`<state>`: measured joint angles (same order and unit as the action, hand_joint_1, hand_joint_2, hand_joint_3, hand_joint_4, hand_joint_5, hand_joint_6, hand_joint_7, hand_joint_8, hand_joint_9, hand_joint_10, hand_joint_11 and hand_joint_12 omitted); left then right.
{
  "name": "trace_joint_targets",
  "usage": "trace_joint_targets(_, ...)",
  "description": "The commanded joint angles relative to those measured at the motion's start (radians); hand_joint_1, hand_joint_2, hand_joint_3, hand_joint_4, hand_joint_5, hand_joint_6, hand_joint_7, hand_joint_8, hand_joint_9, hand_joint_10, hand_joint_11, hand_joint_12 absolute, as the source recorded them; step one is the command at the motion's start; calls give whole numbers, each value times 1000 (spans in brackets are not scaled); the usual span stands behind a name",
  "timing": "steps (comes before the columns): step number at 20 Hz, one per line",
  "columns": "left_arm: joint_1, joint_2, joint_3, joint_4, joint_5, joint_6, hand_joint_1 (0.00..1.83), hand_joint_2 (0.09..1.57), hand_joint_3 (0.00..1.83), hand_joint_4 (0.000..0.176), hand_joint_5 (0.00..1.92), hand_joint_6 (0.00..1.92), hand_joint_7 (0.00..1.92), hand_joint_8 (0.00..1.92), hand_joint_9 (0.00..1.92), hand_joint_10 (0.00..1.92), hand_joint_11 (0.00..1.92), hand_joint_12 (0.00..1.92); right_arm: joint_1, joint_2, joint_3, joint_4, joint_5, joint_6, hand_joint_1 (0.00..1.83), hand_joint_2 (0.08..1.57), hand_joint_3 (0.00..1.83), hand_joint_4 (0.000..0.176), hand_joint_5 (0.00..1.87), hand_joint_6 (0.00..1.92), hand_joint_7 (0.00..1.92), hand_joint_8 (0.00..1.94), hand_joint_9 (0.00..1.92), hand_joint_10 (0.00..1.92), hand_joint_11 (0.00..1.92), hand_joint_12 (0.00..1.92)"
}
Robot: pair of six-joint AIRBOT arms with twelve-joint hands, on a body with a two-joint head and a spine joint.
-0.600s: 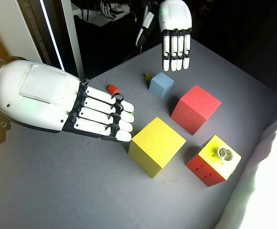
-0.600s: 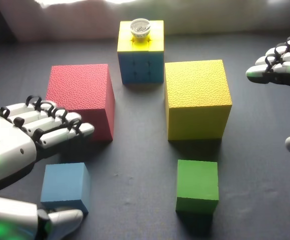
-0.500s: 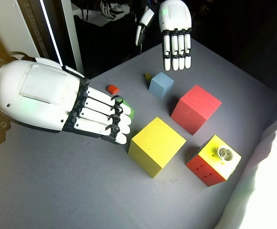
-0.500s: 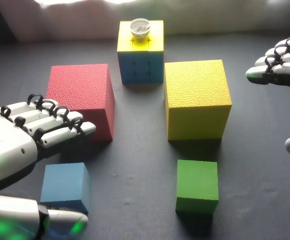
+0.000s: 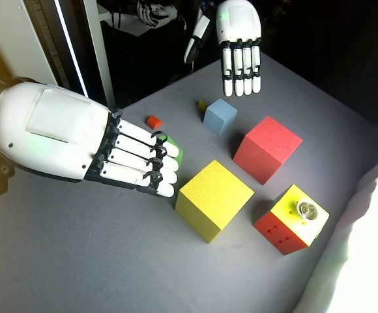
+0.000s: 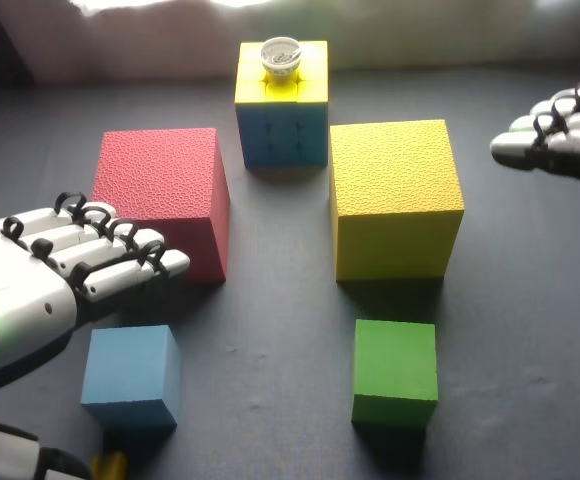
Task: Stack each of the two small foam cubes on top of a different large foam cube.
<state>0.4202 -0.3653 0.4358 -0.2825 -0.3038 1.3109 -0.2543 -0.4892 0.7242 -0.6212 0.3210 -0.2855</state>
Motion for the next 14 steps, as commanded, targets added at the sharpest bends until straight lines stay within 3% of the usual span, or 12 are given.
trace_joint_targets(1,-14,1,-4,-15,-84,26,851,911,0,0,0,0,0,0,0,0,0,0,12,10,-2,29,88,11,920,977,0,0,0,0,0,0,0,0,11,73)
trace_joint_targets(5,-14,-11,-14,-139,-61,151,899,917,0,0,0,0,0,0,0,0,40,21,7,10,-18,32,89,11,1010,977,0,0,17,0,5,0,10,0,0,145)
trace_joint_targets(7,13,-33,-17,-191,-90,174,891,936,0,0,0,0,0,0,0,0,32,24,-23,8,-34,116,101,11,1052,942,0,0,120,3,108,3,108,3,0,393)
trace_joint_targets(8,36,-50,-22,-210,-128,175,881,922,0,0,0,0,0,0,0,0,47,35,-41,3,-40,162,124,4,1015,951,5,0,128,1,124,5,126,5,0,428)
trace_joint_targets(11,98,-110,-47,-333,-221,265,833,956,7,0,0,0,0,0,0,0,41,21,-63,-27,-76,435,133,-191,966,947,1,0,200,5,223,8,220,9,0,597)
trace_joint_targets(12,107,-121,-51,-362,-239,289,823,956,0,0,0,0,0,0,11,11,7,239,-63,-28,-86,455,134,-205,974,958,4,0,207,4,235,6,228,6,0,587)
trace_joint_targets(14,112,-147,-54,-415,-245,347,789,971,0,0,0,0,6,2,46,25,0,297,-65,-29,-109,459,135,-209,914,960,6,0,242,3,281,4,279,3,1,703)
